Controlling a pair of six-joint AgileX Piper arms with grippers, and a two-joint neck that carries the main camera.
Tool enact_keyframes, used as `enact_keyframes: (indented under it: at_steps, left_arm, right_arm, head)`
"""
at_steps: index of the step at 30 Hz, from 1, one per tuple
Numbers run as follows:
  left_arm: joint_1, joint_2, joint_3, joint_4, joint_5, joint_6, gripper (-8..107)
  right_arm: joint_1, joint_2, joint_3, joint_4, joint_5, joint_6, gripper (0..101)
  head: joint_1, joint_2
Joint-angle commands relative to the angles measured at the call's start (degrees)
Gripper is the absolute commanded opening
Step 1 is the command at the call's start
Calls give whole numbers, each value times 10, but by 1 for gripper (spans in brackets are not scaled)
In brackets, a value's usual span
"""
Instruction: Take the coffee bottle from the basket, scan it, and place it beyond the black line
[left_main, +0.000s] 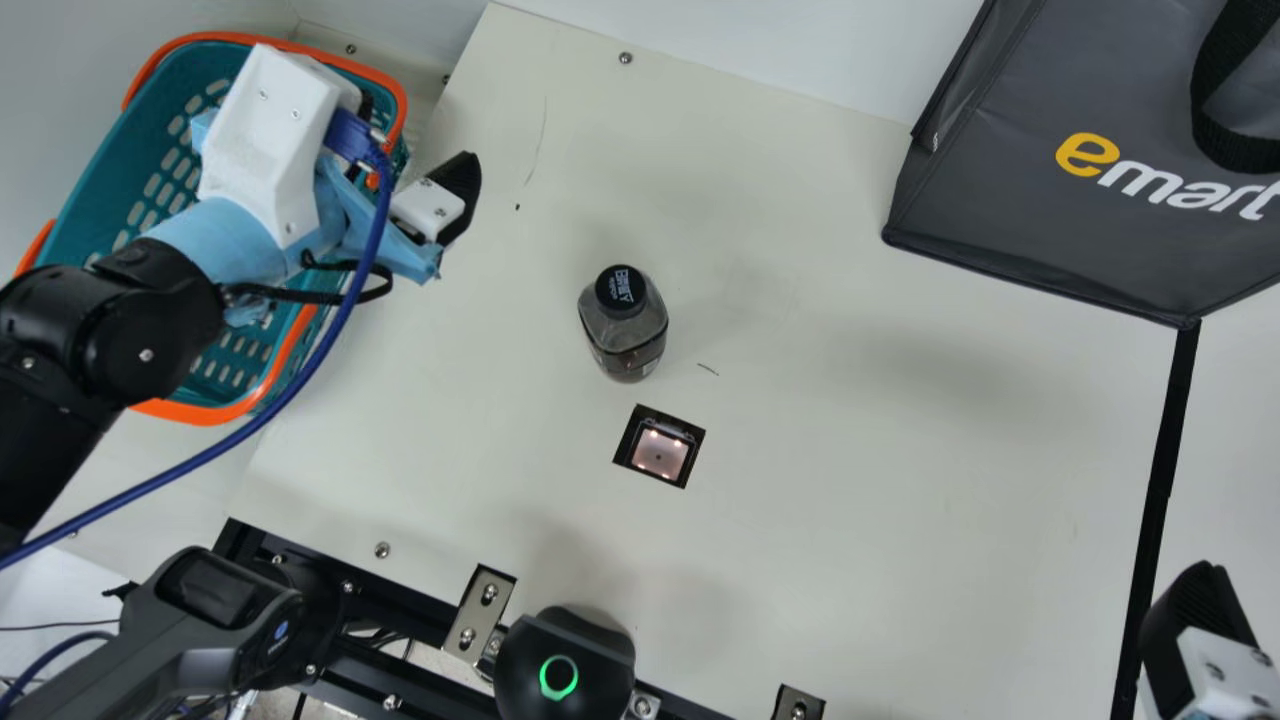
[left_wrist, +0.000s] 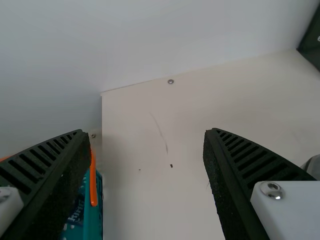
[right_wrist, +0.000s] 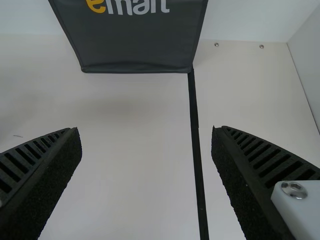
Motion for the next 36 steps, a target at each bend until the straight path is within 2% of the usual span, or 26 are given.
enact_keyframes:
  at_steps: [1, 17, 28, 36]
  left_arm:
    - [6, -1, 1, -3, -3, 5, 90]
    - [34, 3, 1, -45, -13, 46, 90]
    - [31, -8, -2, -59, 8, 54, 90]
    - [3, -24, 1, -43, 31, 23, 90]
  right_arm:
    - [0, 0, 0, 0, 0, 0, 91]
    - [0, 0, 0, 0, 0, 0, 91]
    - [0, 0, 0, 0, 0, 0, 91]
    - [0, 0, 0, 0, 0, 0, 91]
  head:
    - [-15, 1]
    - [-15, -199]
    - [-15, -199]
    - [-15, -199]
